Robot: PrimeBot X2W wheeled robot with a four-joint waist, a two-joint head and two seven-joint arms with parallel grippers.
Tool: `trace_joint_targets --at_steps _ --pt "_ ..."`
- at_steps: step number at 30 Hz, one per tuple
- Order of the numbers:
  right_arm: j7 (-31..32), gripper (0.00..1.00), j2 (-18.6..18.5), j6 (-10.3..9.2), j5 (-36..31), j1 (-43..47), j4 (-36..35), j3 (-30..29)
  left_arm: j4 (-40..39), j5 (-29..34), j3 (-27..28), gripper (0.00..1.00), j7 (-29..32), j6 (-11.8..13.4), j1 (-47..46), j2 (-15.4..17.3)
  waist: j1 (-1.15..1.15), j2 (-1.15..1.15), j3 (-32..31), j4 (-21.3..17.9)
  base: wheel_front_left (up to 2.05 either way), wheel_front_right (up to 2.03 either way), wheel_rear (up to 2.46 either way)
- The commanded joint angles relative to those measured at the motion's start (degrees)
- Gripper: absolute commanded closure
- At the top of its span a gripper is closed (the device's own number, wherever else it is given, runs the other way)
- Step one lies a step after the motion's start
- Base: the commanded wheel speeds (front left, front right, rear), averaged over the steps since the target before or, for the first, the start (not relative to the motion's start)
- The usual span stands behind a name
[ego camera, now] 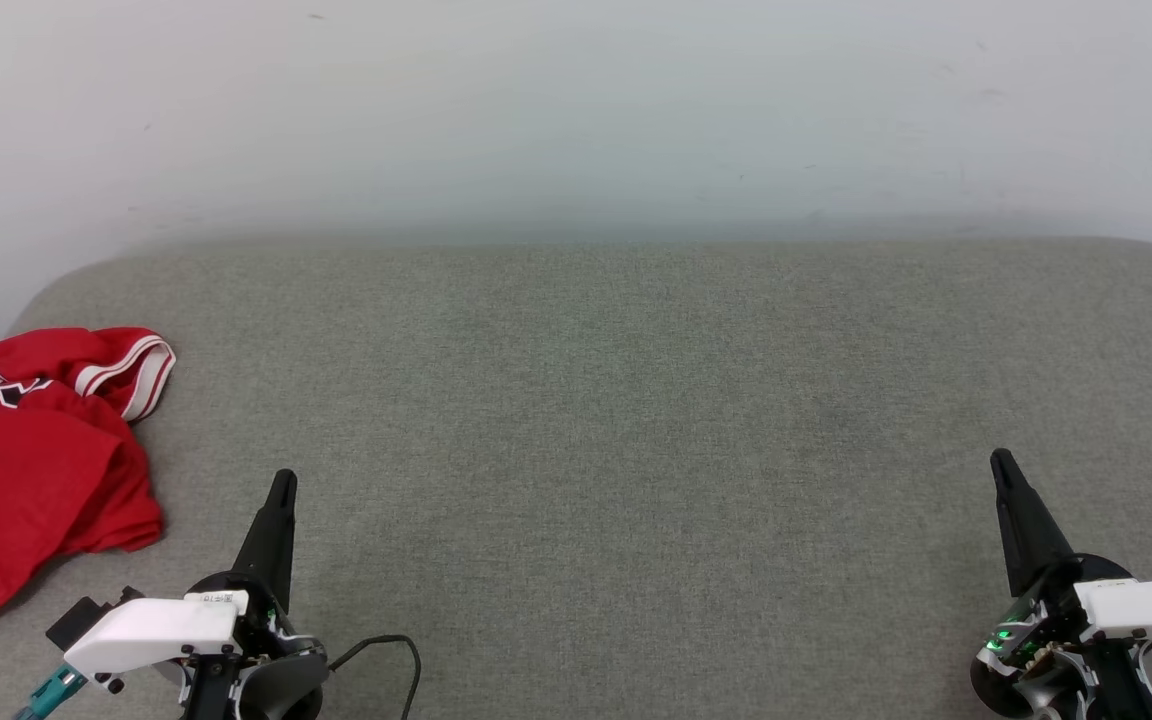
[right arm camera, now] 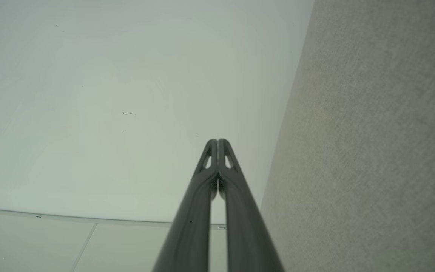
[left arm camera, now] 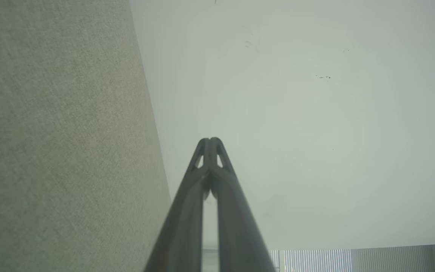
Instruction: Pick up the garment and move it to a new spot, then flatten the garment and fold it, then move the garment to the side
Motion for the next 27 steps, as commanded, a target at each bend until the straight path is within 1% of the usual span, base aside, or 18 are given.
trace_joint_targets --at_steps 1,27 --pt "0.1 1.0 0.3 -0.02 0.2 -0.7 0.1 0.0 -0.1 -0.1 0.1 1.0 0.1 -0.1 -0.3 -0.1 0.0 0.0 0.0 0.0 0.0 0.0 0.0" --pt "0.1 1.0 0.3 -0.02 0.2 -0.7 0.1 0.0 -0.1 -0.1 0.1 1.0 0.1 -0.1 -0.3 -0.1 0.0 0.0 0.0 0.0 0.0 0.0 0.0"
